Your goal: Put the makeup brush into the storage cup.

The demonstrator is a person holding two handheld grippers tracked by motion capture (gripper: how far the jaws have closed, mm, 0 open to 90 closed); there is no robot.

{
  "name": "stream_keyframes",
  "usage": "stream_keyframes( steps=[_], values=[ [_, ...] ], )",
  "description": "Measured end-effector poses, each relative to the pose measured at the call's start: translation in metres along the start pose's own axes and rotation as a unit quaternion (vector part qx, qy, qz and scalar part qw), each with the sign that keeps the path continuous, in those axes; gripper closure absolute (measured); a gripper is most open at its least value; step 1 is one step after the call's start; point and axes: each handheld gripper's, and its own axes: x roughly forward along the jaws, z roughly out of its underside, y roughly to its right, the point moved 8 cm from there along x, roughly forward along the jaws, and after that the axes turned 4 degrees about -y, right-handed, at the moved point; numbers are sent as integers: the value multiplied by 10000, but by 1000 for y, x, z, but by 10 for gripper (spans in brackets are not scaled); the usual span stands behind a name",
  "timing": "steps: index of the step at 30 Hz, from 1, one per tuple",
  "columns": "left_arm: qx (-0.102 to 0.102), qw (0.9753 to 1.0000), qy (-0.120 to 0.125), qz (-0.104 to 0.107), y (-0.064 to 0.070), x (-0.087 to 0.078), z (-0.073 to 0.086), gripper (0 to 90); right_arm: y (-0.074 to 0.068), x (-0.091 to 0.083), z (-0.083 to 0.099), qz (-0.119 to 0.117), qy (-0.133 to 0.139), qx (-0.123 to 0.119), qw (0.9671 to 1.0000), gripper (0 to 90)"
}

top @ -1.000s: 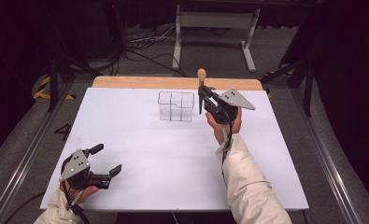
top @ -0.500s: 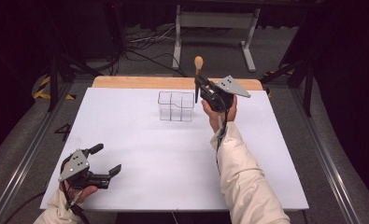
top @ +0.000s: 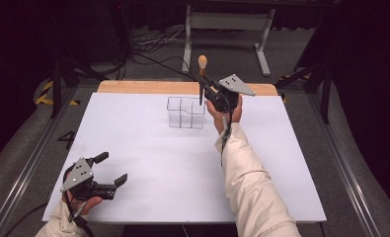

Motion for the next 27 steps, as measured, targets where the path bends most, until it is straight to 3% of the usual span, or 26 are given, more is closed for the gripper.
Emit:
stream_keyframes(
  steps=[11, 27],
  values=[
    [24, 9999, 110, -10, 0, -3, -1, 46, 3, 14, 1, 87, -88, 24, 9999, 790],
    [130, 9997, 216, 39, 3, -6, -3, 50, 11, 23, 19, 224, -282, 107, 9993, 790]
  ],
)
